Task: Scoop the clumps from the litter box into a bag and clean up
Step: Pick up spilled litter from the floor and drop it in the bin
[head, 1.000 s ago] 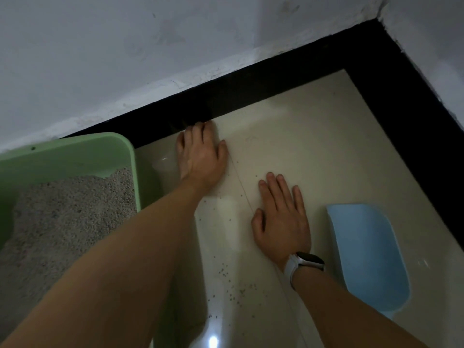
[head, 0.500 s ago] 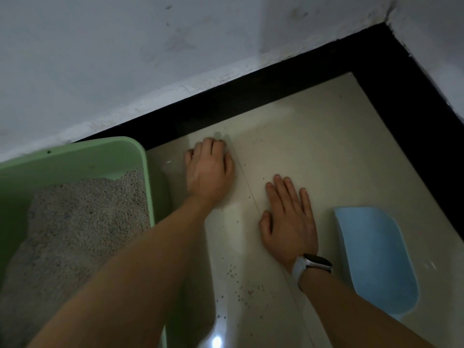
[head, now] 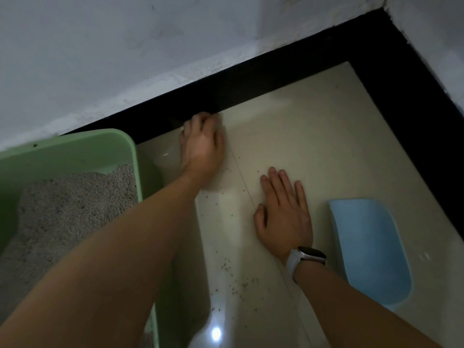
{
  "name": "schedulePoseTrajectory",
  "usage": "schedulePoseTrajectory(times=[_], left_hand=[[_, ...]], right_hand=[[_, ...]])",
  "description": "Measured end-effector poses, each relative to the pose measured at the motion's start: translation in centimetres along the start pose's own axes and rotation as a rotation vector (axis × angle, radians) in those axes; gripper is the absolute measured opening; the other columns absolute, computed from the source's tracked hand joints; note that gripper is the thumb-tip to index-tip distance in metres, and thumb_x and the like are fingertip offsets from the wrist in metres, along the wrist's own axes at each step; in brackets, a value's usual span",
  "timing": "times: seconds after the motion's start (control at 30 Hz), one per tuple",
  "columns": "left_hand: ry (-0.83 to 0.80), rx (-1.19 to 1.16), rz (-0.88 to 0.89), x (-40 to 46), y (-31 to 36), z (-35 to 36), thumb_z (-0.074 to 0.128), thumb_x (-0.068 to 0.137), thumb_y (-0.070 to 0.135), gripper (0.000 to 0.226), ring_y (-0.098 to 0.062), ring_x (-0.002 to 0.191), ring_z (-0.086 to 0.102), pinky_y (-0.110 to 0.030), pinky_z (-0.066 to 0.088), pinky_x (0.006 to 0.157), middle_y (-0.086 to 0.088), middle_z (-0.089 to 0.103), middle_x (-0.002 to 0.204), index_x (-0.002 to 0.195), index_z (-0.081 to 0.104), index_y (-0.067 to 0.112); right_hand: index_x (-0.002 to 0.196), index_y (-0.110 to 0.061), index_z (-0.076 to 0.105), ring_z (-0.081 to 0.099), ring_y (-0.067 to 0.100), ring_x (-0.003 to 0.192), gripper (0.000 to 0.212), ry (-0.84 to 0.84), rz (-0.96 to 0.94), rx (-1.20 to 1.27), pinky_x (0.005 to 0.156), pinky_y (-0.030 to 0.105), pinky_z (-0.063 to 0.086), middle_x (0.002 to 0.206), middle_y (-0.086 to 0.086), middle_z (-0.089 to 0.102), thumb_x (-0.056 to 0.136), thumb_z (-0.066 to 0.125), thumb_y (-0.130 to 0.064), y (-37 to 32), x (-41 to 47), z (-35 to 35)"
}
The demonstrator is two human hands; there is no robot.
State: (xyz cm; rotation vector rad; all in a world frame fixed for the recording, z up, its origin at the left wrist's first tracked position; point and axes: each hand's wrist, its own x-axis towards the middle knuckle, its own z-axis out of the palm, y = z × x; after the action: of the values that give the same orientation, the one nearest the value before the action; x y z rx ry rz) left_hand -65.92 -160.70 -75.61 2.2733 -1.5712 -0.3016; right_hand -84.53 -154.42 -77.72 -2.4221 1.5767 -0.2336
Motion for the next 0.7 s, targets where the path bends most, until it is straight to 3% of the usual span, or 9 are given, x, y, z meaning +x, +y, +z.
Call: schedulePoseTrajectory(times=[0.1,0.2,0.33,0.43,0.53,0.7], left_hand=[[-0.176,0.144,0.11,-1.4,-0.2,1.0,0.022,0.091,0.045,0.064,-0.02,0.143,0.006,-0.034,-0.003,0.115,-0.005,0.013,0.156,0.148,0.017,0.017],[-0.209,0.205,0.146,-4.7,0.0,1.5,0.012,0.092,0.046,0.066,-0.013,0.143,-0.007,-0.029,-0.01,0.115,-0.005,0.001,0.157,0.148,0.003,0.012],[-0.213,0.169,0.174,-9.9,1.5,2.0,0.013,0.092,0.04,0.065,-0.016,0.14,-0.004,-0.028,-0.007,0.115,-0.015,0.01,0.155,0.146,0.01,0.004],[-0.203,0.091,0.145,-13.1,2.6,2.2,0.02,0.096,0.031,0.057,-0.026,0.139,0.017,-0.03,0.002,0.114,-0.02,0.028,0.148,0.14,0.028,-0.004],[-0.167,-0.026,0.15,-16.4,3.3,1.8,0.009,0.1,0.031,0.059,-0.031,0.133,0.036,-0.032,0.013,0.113,-0.02,0.041,0.141,0.133,0.042,-0.005],[0.084,-0.155,-0.109,-18.9,3.5,1.1,0.027,0.093,0.016,0.045,-0.03,0.133,0.037,-0.038,0.016,0.114,-0.017,0.046,0.139,0.129,0.051,0.001]], right_hand=[[0.132,-0.007,0.046,0.033,0.022,0.134,0.057,0.001,-0.003,0.009,0.112,0.04,0.013,0.143,0.01,0.041,0.08,0.035,-0.026,0.0,0.0,0.0],[0.132,-0.006,0.046,0.035,0.023,0.134,0.056,0.004,-0.01,0.018,0.112,0.039,0.013,0.142,0.011,0.042,0.081,0.034,-0.025,0.0,0.0,-0.1],[0.131,-0.003,0.047,0.039,0.025,0.132,0.054,-0.004,-0.013,0.03,0.111,0.039,0.013,0.14,0.014,0.044,0.083,0.031,-0.021,0.0,0.0,-0.3],[0.129,0.002,0.047,0.041,0.029,0.13,0.055,-0.023,-0.018,0.045,0.111,0.038,0.012,0.137,0.017,0.046,0.083,0.028,-0.019,0.0,0.0,-0.4],[0.131,0.006,0.043,0.039,0.031,0.131,0.057,-0.049,-0.012,0.089,0.111,0.034,0.008,0.138,0.02,0.044,0.083,0.026,-0.018,0.1,-0.1,-0.7],[0.141,0.005,0.023,0.022,0.031,0.139,0.062,-0.128,-0.188,0.143,0.114,0.029,0.0,0.148,0.022,0.024,0.086,0.016,-0.024,-0.3,1.1,-0.9]])
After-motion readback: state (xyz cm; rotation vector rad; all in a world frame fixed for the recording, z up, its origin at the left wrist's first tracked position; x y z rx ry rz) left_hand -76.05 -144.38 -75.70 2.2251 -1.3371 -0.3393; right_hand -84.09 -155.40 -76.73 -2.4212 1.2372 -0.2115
